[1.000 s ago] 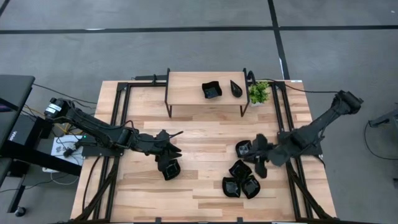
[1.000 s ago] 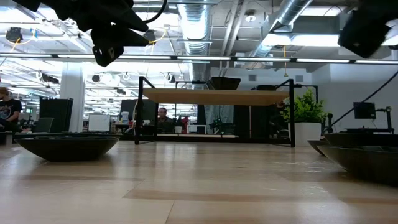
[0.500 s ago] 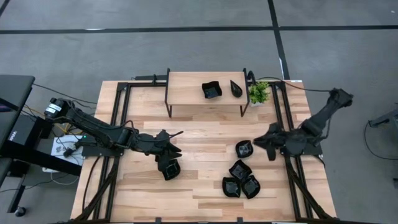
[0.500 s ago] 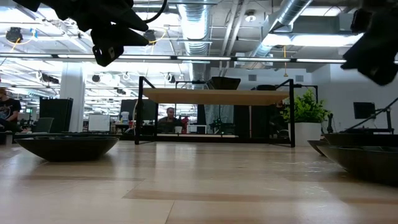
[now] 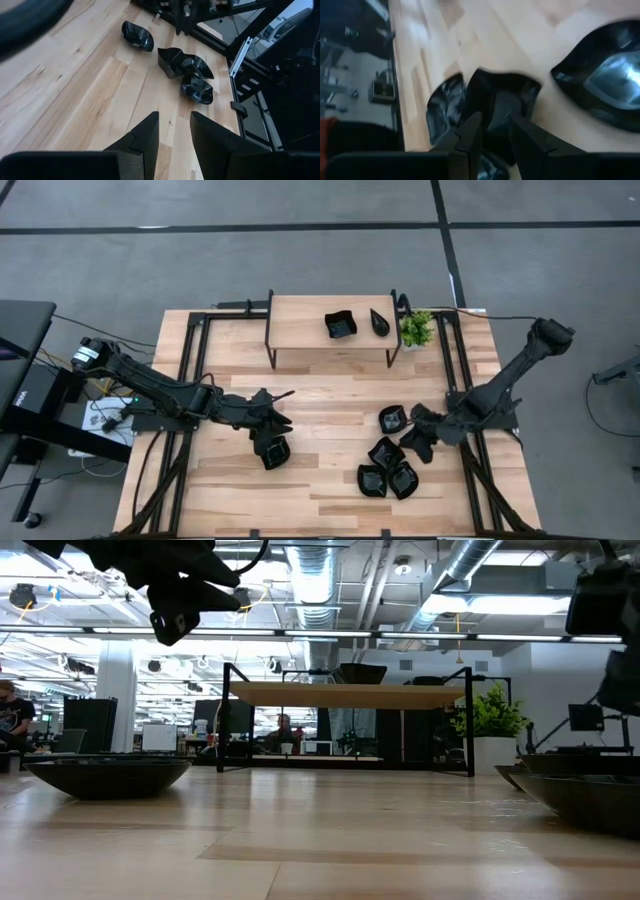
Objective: Pick & Place Mini shaped plates
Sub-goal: Stack the black distorted square plate on top of the black distorted square plate on the shelf
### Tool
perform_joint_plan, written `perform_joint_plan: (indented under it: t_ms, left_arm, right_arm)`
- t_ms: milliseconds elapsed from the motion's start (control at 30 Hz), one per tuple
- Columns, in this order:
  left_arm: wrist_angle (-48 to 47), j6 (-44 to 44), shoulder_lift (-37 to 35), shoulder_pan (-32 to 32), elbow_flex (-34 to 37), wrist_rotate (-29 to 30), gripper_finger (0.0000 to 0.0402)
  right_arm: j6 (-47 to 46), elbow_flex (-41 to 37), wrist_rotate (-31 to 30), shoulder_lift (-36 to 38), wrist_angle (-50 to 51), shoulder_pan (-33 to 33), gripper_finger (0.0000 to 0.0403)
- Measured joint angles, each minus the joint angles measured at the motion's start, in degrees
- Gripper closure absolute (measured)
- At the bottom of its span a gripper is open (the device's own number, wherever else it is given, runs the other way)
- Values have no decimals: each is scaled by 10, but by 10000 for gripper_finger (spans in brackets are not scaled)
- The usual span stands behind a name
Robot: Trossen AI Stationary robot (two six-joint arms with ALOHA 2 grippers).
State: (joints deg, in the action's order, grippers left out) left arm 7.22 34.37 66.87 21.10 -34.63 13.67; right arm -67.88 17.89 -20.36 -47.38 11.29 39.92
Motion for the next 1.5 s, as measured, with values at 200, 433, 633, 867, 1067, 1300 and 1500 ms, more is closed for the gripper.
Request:
perform_joint_plan:
  t_ms: [200, 433, 633, 867, 1067, 1300, 1500]
  left_arm:
    - [2, 0, 0, 0, 0, 0, 289]
    - [3, 0, 0, 0, 0, 0, 289]
    - [4, 0, 0, 0, 0, 0, 289]
    - [4, 0, 0, 0, 0, 0, 289]
    - [4, 0, 0, 0, 0, 0, 289]
    - [4, 0, 0, 0, 0, 0, 289]
    - [6, 0, 0, 0, 0, 0, 289]
  right_arm:
    - [-22, 0, 57, -91, -36, 0, 310]
    - [3, 23, 63, -134, -58, -11, 275]
    - [58, 44, 64, -138, -43, -25, 220]
    - [64, 54, 64, -138, 28, -42, 210]
    - [64, 54, 65, -138, 34, -48, 226]
    - [61, 54, 70, -146, 37, -48, 231]
    - [54, 54, 85, -194, 18, -47, 231]
